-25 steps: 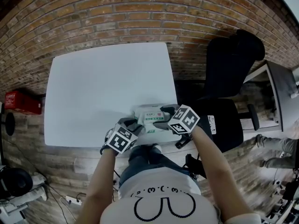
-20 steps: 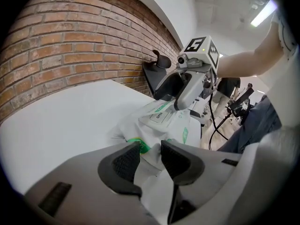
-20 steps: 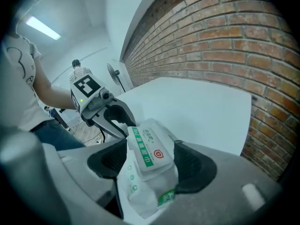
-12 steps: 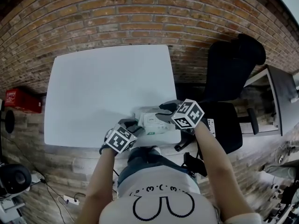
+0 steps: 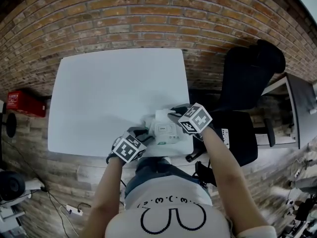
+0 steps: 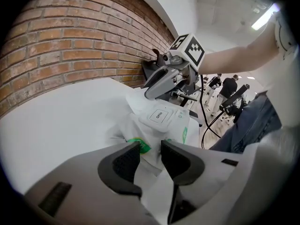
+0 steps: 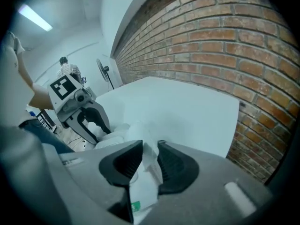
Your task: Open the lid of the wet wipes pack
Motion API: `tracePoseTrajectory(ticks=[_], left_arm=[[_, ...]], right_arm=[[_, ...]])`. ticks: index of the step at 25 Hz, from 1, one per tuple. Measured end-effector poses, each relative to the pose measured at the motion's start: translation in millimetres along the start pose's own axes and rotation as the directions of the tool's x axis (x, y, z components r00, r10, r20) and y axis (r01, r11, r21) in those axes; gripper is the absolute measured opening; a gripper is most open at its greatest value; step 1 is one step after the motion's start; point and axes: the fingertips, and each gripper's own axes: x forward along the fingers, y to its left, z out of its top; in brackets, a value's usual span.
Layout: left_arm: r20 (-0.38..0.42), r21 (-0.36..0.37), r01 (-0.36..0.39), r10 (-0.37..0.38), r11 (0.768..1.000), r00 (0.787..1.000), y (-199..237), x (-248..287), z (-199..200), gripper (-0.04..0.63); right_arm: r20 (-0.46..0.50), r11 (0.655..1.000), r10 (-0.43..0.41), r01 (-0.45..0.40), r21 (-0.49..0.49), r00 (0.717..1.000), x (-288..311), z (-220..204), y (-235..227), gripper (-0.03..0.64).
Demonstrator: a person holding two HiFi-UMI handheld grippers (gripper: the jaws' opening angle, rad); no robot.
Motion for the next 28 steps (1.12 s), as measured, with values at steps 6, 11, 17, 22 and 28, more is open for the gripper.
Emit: tracePoseTrajectory(ticks=[6, 11, 17, 22, 28], left_arm=[[0.012, -0.007, 0.003, -0.003, 1.000, 1.000, -1, 0, 0, 0.140], [0.008, -0.007, -0.007, 0.007, 1.000, 1.000, -1, -2, 0, 0.140], [0.051, -0.063, -0.006, 0.009, 0.998, 0.999, -2, -9, 3, 0.140], [0.130, -0.113, -0.011, 0.025, 0.993, 0.991, 2, -25, 15, 0.140], [0.270, -0.112, -0.037, 0.066, 0.993, 0.961, 5, -56, 52, 0.140]], right_arm=[[-0.022, 0.993, -0.114, 0.114, 0.018, 0.993, 6, -5, -11, 0.132], [-0.009, 0.983, -0.175, 0.175, 0.046, 0.984, 5, -7, -12, 0.137], [0.107, 0.980, -0.162, 0.147, 0.137, 0.981, -22, 9, -9, 0.137], [0.241, 0.974, -0.187, 0.148, 0.173, 0.952, -60, 29, -8, 0.137], [0.373, 0.959, -0.270, 0.216, 0.182, 0.887, -102, 49, -1, 0.074]])
